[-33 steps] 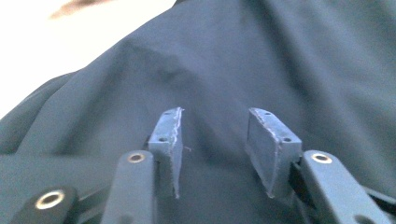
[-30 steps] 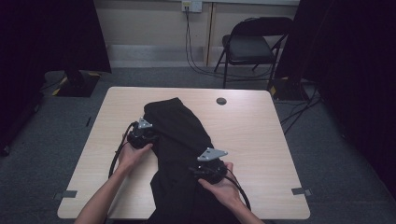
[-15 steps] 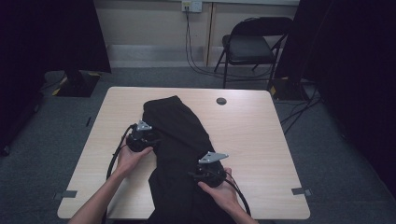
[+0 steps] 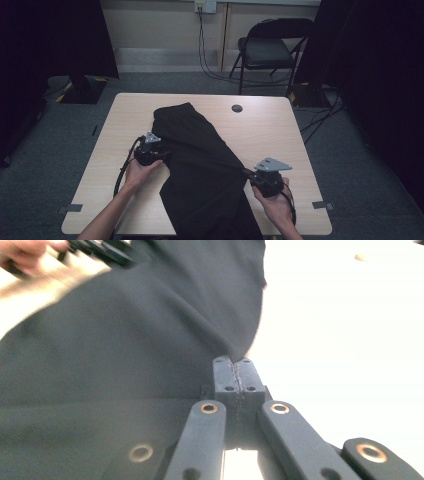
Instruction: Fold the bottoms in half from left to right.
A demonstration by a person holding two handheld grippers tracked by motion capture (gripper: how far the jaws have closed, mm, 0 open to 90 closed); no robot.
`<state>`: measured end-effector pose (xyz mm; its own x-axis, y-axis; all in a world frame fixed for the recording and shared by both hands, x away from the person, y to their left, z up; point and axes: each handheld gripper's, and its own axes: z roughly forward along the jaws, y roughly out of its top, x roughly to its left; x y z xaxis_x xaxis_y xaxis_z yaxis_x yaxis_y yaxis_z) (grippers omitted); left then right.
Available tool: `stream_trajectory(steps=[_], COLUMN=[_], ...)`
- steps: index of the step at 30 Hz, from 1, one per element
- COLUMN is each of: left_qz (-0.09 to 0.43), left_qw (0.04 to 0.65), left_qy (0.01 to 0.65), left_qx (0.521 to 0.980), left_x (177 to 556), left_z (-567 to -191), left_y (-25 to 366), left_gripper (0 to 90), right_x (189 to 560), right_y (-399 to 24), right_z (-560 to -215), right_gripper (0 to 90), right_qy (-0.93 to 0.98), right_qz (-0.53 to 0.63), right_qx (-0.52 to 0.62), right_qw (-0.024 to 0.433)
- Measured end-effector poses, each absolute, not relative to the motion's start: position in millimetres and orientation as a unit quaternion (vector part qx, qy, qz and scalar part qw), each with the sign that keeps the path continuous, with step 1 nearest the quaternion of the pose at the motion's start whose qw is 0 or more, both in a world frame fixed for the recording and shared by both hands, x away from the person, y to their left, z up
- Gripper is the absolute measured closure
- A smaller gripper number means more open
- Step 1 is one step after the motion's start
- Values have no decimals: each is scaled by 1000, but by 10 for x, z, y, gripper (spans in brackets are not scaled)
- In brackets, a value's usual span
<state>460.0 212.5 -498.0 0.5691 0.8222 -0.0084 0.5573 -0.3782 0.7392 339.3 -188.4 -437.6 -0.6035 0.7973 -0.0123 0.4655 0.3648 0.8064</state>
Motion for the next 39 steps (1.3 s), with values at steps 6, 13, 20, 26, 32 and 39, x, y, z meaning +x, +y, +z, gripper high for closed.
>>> stream_trajectory(steps=[6,13,20,26,32,39], left_qz=[193,187,162,138,141,136], left_qw=[342,368,348,358,368,388], left_qy=[424,394,341,360,348,315], left_qx=[816,821,858,850,850,856], left_x=[4607,4450,4226,4235,4231,4146], left_z=[-4946,-4715,-4921,-4942,-4962,-4997], left_y=[2122,2043,1814,1912,1935,1840], left_gripper=[485,500,513,482,478,470], right_x=[3339,3654,4167,4483,4415,4099], right_y=[-1924,-1670,-972,-735,-891,-1099], right_z=[-4628,-4472,-4607,-4883,-4984,-4953], right_gripper=[710,655,707,617,596,597], right_qy=[822,806,842,859,852,862], right_qz=[358,397,391,354,373,362], right_qx=[396,382,315,317,331,321], right_qw=[196,216,199,192,160,147])
